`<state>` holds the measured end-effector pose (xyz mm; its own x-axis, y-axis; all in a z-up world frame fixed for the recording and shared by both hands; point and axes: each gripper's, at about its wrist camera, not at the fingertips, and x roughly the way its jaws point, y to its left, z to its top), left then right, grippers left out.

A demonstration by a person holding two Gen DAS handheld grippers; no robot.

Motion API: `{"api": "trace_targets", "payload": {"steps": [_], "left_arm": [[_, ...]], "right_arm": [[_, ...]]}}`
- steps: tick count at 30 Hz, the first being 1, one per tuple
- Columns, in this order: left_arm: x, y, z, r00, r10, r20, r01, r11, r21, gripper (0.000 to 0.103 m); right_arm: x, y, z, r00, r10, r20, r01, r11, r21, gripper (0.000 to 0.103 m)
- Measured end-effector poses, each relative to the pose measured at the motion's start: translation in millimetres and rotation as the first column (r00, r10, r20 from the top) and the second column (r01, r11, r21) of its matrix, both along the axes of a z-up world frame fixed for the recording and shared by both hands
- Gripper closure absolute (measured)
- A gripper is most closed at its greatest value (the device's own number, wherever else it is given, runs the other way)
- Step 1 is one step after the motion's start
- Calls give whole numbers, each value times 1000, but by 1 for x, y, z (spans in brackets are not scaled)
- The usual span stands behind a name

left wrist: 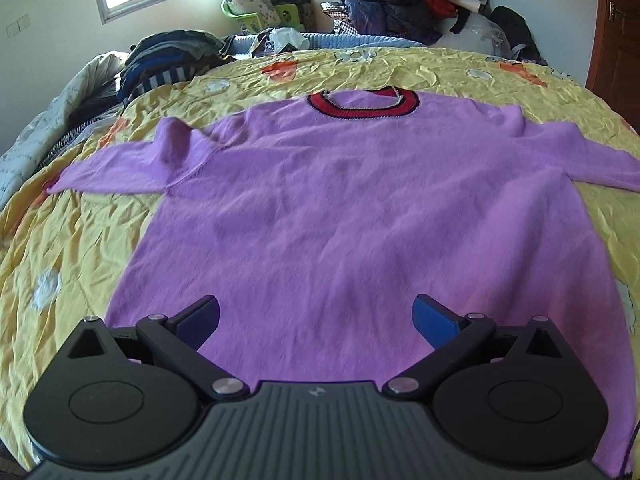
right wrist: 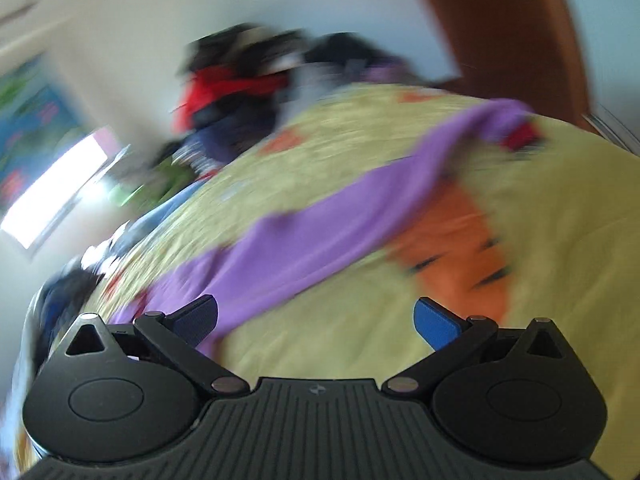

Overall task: Fold small clothes
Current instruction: 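Reach the right tool to the sweater's sleeve cuff and grasp it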

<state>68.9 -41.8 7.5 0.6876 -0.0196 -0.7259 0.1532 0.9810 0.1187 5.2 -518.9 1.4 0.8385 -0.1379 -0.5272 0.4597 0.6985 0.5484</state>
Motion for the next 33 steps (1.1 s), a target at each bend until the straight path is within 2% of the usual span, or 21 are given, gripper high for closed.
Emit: {"api": "trace_targets", "payload": {"steps": [2, 4, 6, 7, 10, 15, 18, 19, 20, 22, 23, 26, 29, 33], "left_arm": [[7, -7, -2, 1000, -4, -9, 4, 1000, 3, 0], [11, -13, -6, 1000, -6, -27, 6, 1000, 2, 0], [15, -18, -10, 999, -12, -43, 12, 1000, 9, 0], [16, -21, -13, 999, -15, -49, 16, 1000, 17, 0], [19, -28, -19, 998, -16, -59, 19, 999, 46, 0], [25, -32, -23, 997, -8, -72, 12, 998, 57, 0], [29, -33, -25, 997, -5, -82, 10, 998, 62, 0], [30, -34, -25, 996, -6, -84, 12, 998, 64, 0], [30, -34, -26, 996, -7, -85, 13, 998, 65, 0], [32, -35, -26, 996, -11, -85, 16, 998, 63, 0], [33, -35, -26, 996, -13, -85, 18, 998, 59, 0], [35, -34, -26, 996, -12, -87, 16, 999, 52, 0], [37, -32, -27, 996, -7, -93, 12, 999, 48, 0], [39, -31, -30, 995, -1, -103, 6, 999, 42, 0]], "right_arm": [[1, -42, -14, 995, -89, 51, 83, 990, 117, 0], [1, -77, -30, 980, -188, 72, 167, 959, 231, 0], [6, -102, -42, 965, -245, 90, 210, 935, 285, 1], [9, -112, -45, 960, -259, 106, 217, 929, 299, 4], [20, -134, -51, 948, -295, 122, 246, 919, 308, 23], [36, -160, -56, 938, -322, 126, 267, 906, 330, 29], [46, -170, -58, 926, -353, 137, 290, 894, 342, 36], [49, -172, -59, 921, -366, 135, 302, 887, 349, 44], [51, -173, -61, 918, -375, 130, 311, 883, 353, 47], [55, -177, -63, 913, -392, 111, 332, 874, 355, 65], [56, -177, -64, 910, -402, 102, 346, 871, 348, 76], [58, -171, -57, 910, -404, 90, 365, 886, 287, 91], [65, -159, -41, 927, -363, 95, 347, 926, 151, 92], [82, -131, -15, 971, -220, 94, 226, 972, -57, 92]]}}
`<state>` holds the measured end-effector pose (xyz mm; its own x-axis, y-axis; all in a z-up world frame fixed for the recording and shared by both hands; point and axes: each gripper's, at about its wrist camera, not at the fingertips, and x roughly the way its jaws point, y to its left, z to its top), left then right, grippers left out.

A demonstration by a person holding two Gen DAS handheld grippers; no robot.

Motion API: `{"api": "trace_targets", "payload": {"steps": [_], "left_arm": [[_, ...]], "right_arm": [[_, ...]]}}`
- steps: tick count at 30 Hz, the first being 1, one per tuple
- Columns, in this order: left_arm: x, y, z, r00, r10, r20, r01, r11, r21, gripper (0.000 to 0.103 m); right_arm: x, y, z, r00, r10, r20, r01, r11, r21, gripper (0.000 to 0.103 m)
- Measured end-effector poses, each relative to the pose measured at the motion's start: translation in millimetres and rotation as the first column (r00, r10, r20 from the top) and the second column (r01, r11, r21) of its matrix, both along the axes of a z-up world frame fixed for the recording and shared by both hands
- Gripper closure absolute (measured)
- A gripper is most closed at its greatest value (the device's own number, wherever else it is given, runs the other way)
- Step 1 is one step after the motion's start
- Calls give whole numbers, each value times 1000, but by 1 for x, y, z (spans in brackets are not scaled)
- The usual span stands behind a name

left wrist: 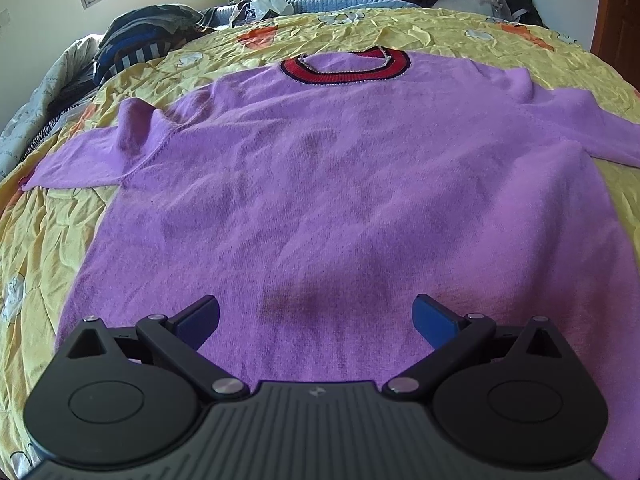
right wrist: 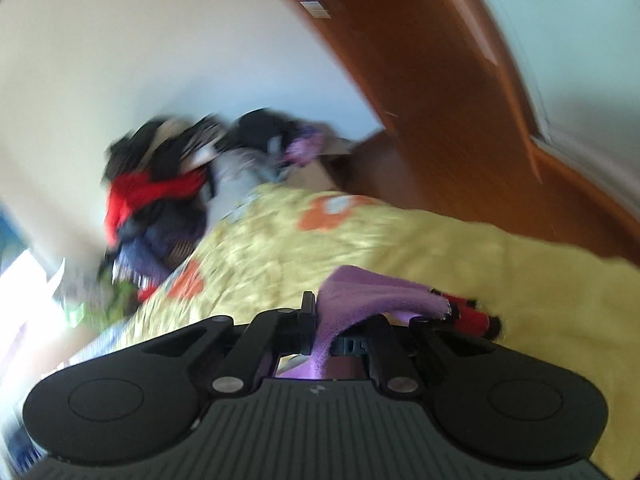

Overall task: Fold small clothes
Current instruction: 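Reach the right tool to the sweater's sleeve cuff and grasp it, then carry the cuff with the right tool toward the left tool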

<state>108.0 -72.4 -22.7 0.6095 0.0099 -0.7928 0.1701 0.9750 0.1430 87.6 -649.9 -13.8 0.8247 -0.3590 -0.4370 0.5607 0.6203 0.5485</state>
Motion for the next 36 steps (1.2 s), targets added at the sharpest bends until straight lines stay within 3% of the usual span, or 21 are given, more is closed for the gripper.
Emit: {"api": "trace_targets", "payload": {"steps": [4, 11, 14, 21, 23, 27, 29, 33, 36], "left_arm": [[0, 2, -2, 1000, 1, -7, -1, 1000, -10, 0], [2, 7, -2, 1000, 6, -6, -6, 1000, -15, 0], [4, 10, -2, 1000, 11, -10, -11, 1000, -24, 0], [3, 12, -3, 1000, 13, -18, -14, 999, -30, 0], [4, 13, -4, 1000, 11, -18, -11, 999, -31, 0], [7, 17, -3, 1000, 15, -24, -16, 999, -46, 0], [12, 21, -2, 999, 26, -30, -28, 998, -55, 0], [19, 32, 3, 998, 65, -12, -66, 996, -64, 0], [22, 41, 6, 996, 90, -9, -91, 993, -76, 0]], "right_arm": [[24, 48, 16, 984, 132, -121, -158, 960, -232, 92], [55, 136, 18, 907, 268, -324, -401, 784, -474, 92], [60, 182, 12, 864, 304, -401, -495, 656, -569, 92], [55, 292, -8, 765, 271, -584, -641, 227, -734, 92], [50, 316, -14, 749, 246, -615, -655, 132, -744, 93], [42, 353, -22, 732, 204, -650, -660, -24, -751, 93], [38, 369, -26, 720, 197, -665, -664, -84, -743, 93], [40, 393, -32, 679, 202, -706, -681, -186, -708, 93], [36, 411, -42, 640, 178, -748, -690, -295, -661, 92]]}}
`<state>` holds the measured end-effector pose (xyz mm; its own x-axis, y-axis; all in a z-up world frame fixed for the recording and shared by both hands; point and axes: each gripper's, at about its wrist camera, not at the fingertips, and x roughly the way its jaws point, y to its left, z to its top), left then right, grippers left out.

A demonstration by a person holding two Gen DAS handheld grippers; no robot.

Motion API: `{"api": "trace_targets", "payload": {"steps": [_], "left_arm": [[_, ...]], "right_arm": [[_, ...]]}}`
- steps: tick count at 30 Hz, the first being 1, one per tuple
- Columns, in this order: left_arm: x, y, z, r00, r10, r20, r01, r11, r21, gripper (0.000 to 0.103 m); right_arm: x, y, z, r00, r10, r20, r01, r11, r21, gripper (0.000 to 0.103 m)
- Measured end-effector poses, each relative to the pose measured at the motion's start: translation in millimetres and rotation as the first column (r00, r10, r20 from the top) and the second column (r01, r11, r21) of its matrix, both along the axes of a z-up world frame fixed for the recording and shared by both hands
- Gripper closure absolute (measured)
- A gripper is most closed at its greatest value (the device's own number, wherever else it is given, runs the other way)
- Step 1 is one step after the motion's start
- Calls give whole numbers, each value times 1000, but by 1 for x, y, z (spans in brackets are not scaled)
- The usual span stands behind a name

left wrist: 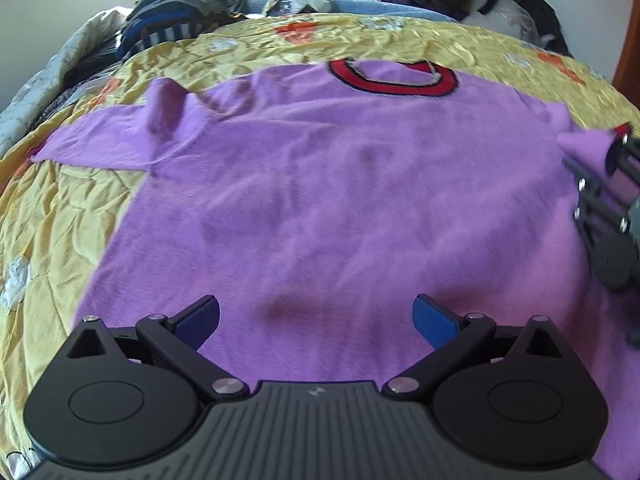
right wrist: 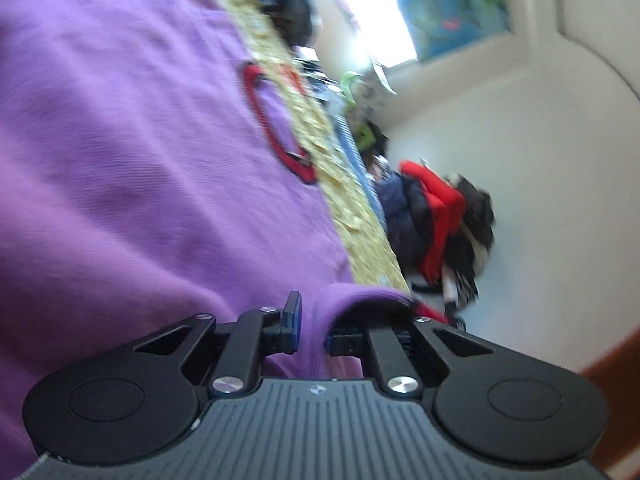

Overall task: Fold small clothes
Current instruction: 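Carry the cuff with the right tool toward the left tool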

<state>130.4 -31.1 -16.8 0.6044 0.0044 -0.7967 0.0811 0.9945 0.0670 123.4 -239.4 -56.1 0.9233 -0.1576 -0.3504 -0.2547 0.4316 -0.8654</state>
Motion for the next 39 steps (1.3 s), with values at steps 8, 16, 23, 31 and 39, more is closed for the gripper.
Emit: {"api": "trace_targets", "payload": {"steps": [8, 16, 23, 31, 39], "left_arm": [[4, 16, -4, 999, 34, -20, -34, 999, -22, 0], [13, 19, -5, 998, 33, -48, -37, 996, -80, 0], [39, 21, 2, 994, 30, -106, -59, 957, -282, 0], [88, -6, 6, 977, -84, -194, -41, 824, -565, 0], [122, -41, -28, 915, -164, -369, -210, 589, -780, 0]], "right_arm": [[-6, 12, -1, 1000, 8, -13, -9, 999, -35, 92], [-7, 9, 8, 999, -9, -31, 11, 999, 44, 96], [3, 16, 17, 997, -60, -40, 65, 988, 138, 96], [-7, 20, 28, 999, -36, 6, 34, 978, 206, 96], [-17, 14, 52, 999, -43, 8, 38, 939, 343, 96]]}}
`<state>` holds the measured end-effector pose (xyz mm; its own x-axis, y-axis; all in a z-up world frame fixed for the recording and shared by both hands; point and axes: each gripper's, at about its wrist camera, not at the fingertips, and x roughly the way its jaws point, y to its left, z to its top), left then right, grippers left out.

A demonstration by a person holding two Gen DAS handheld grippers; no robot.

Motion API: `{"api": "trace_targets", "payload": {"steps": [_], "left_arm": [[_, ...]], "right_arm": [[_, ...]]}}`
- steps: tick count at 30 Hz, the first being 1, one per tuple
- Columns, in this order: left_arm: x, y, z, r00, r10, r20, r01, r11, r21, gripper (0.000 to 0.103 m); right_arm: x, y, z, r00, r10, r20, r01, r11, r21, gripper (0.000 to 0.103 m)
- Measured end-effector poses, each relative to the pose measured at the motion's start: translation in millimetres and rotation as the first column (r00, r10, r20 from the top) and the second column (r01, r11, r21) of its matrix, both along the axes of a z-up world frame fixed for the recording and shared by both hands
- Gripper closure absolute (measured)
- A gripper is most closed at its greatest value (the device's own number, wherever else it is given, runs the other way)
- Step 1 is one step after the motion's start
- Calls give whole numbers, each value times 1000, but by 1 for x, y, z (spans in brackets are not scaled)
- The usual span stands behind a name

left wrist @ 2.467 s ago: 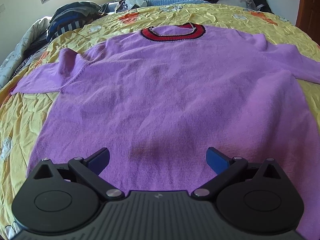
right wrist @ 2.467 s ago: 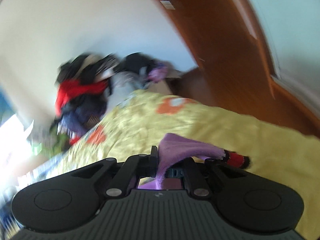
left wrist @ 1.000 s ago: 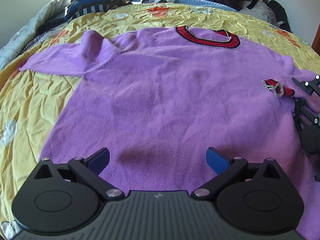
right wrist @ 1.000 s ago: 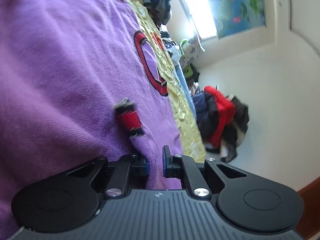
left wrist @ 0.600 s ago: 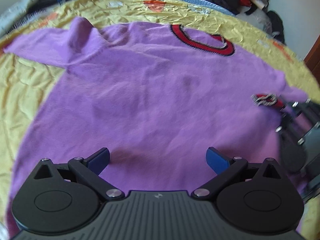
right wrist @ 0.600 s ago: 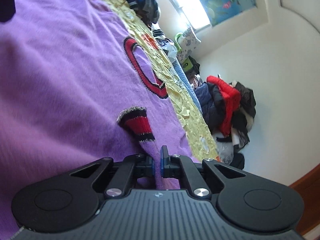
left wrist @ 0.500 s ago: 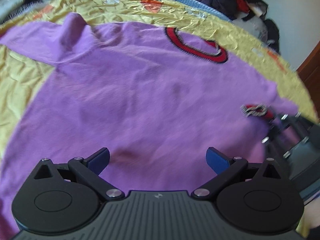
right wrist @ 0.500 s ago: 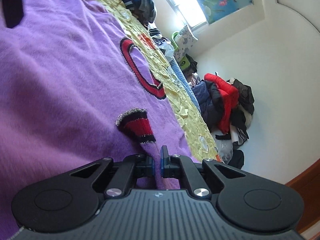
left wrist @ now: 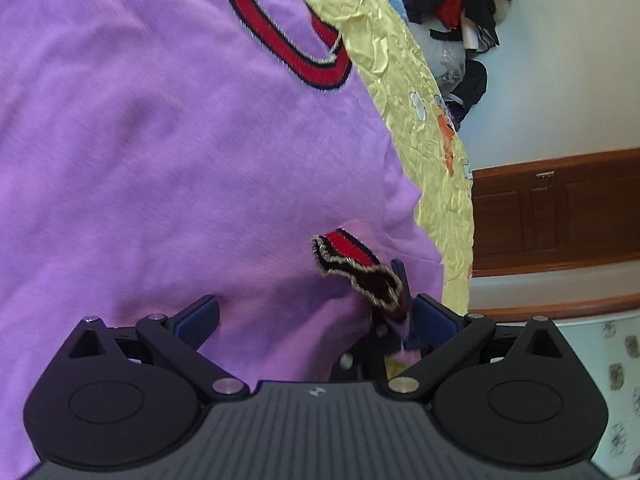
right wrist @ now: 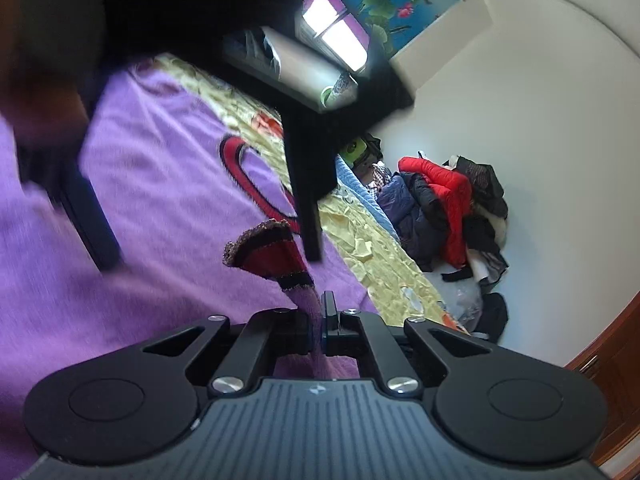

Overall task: Fold small clothes
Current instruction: 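Carry the cuff with the right tool toward the left tool, then grasp the cuff with the left tool while the right tool holds it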

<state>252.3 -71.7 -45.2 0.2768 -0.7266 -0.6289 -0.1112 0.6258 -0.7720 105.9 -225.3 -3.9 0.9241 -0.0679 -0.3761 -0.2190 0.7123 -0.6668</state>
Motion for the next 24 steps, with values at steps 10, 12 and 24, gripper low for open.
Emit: {"api": "trace_targets", "payload": {"steps": [10, 12, 24], "left_arm": [[22, -6, -13, 997, 58, -53, -65, 990, -125, 1], [23, -4, -16, 995, 77, -69, -86, 986, -146, 11], [19, 11, -9, 993, 118, 9, -116, 989, -93, 94]], "right_arm": [[-10, 6, 2, 999, 36, -13, -35, 999, 25, 96], [-10, 6, 3, 999, 34, -15, -33, 999, 33, 96], [-4, 14, 8, 997, 43, -59, -39, 998, 52, 96]]}}
